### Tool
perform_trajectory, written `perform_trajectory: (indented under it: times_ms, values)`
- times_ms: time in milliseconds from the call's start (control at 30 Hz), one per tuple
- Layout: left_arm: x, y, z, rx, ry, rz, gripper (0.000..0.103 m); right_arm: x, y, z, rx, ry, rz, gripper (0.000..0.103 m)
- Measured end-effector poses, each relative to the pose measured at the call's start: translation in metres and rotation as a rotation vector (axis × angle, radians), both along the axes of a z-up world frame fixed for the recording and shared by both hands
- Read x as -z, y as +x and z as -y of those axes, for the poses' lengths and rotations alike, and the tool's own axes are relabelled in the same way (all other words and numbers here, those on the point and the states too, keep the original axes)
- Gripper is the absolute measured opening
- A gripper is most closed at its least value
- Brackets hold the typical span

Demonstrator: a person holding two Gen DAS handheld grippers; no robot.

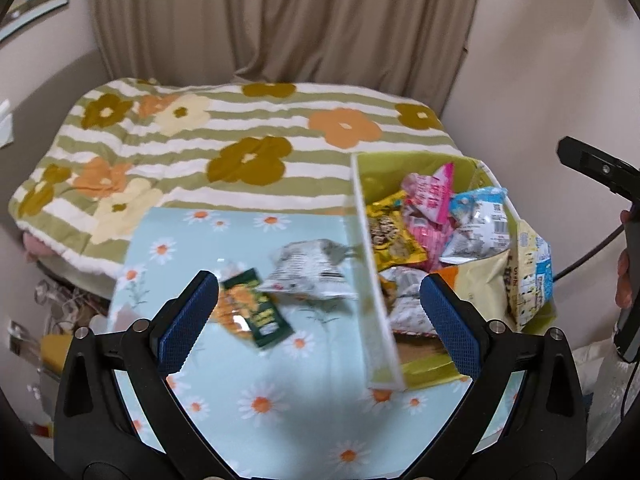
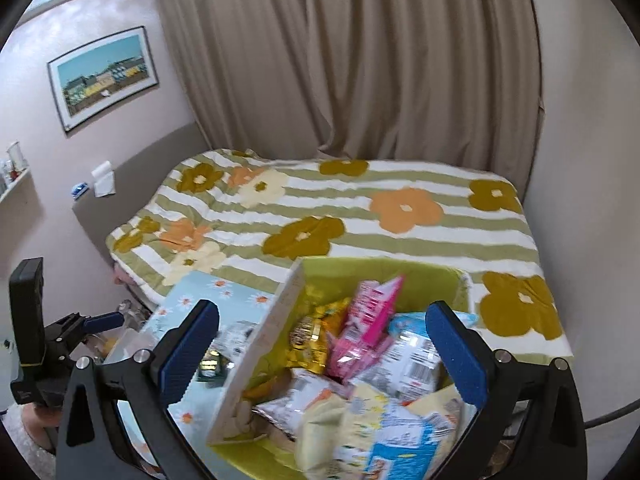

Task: Organize snacks
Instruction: 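Move both tools back over the remaining snacks on the table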

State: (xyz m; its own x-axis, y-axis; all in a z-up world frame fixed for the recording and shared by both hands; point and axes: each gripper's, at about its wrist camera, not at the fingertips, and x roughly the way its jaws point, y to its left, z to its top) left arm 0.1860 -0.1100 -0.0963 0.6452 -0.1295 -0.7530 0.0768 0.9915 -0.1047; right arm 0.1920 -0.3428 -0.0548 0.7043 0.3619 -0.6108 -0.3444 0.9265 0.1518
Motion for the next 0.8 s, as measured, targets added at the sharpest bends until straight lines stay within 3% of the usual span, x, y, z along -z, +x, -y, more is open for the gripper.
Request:
perform_trajectory:
  times_ms: [333, 600, 800]
  values:
    - [-0.005, -0.024, -0.071, -0.046, 0.019, 0.006, 0.1, 0.0, -0.015, -0.057, -0.063, -0.028, 0.025, 0.103]
    - [0.023, -0.038, -0.151, -0.063, 0.024, -0.067, 0.1, 0.032, -0.011, -0.133, -0.076, 0.013, -0.039, 0.103]
    - [0.054, -0.04, -0.209, -0.043, -0.019, -0.15, 0.1, 0.06, -0.008, -0.186, -0.065, 0.008, -0.078, 0.103]
